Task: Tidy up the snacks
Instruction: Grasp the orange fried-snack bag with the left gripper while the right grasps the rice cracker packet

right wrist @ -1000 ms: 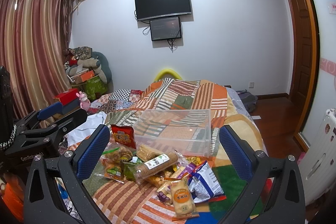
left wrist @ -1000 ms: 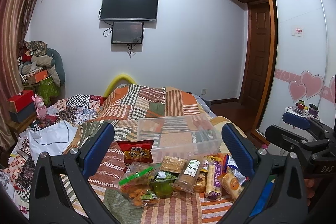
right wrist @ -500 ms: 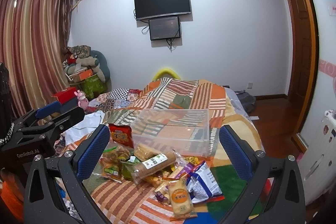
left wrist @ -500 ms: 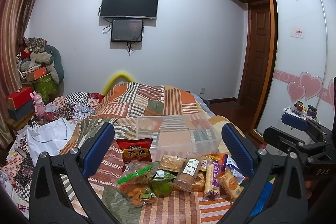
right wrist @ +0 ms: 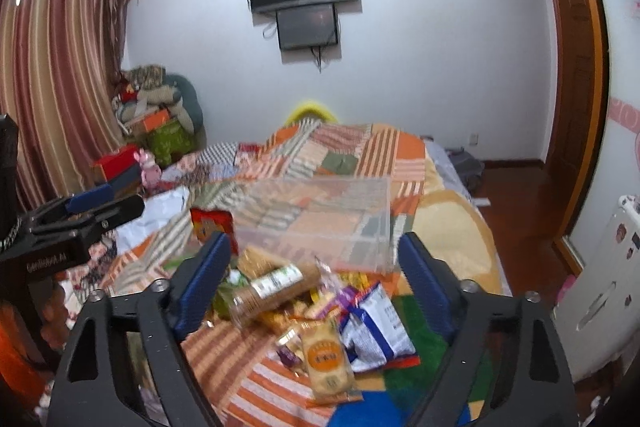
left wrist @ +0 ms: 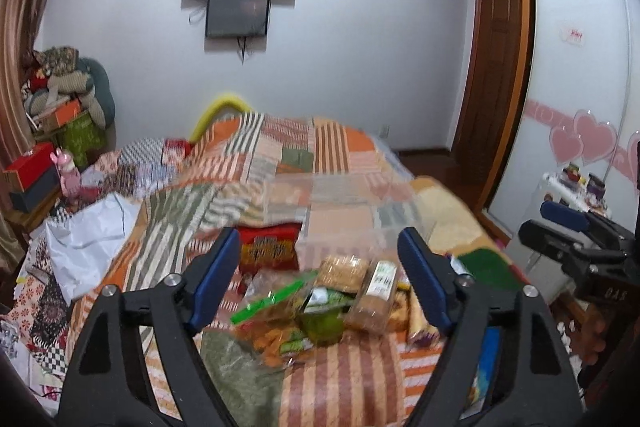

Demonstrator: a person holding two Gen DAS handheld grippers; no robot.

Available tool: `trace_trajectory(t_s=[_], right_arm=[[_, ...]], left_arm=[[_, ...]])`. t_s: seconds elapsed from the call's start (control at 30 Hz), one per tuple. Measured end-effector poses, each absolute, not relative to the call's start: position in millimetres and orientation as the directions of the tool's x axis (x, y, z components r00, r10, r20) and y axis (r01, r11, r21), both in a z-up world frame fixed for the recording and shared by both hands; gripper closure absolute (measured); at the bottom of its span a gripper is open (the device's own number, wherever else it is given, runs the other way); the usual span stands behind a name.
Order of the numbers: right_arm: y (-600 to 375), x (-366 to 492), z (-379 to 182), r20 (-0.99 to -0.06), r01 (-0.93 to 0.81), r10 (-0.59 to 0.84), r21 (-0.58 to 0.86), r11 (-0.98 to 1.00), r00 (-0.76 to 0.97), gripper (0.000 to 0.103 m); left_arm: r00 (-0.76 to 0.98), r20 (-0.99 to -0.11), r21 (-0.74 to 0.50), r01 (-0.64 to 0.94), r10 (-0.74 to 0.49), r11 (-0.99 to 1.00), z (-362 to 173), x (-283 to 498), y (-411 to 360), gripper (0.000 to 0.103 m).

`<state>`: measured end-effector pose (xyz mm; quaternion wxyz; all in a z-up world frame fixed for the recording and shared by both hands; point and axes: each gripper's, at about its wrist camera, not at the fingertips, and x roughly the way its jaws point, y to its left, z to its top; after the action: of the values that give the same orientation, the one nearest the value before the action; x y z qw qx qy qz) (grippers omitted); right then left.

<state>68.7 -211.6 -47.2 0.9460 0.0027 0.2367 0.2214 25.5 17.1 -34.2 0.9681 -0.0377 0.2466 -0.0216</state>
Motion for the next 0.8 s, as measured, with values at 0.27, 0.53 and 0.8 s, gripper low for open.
trace_trajectory(t_s=[0.27,0.53,0.8], right_arm=[[-216,83,-88,-0.593,-0.436,0.431,0.145,0.888,0.681,0.044],[-220,88,-129,-0.698,-0.424,0.431,0.198,0.884,0.572,0.048],[-218,93,-147,-0.742,-0.430,0.445,0.233,0.872,0.501,0.053]], left_arm=[[0.786,-0.616,-0.075,-0.004,-0.044,0.997,-80,43,34,0.027],[0.670,-0.741,-0.090,-0.041,-0.039,0.995,-135,62,48,0.027],[0.600,-0.797,-0.157,-0.083,-0.076,0.984,-172,82,61,0.027]])
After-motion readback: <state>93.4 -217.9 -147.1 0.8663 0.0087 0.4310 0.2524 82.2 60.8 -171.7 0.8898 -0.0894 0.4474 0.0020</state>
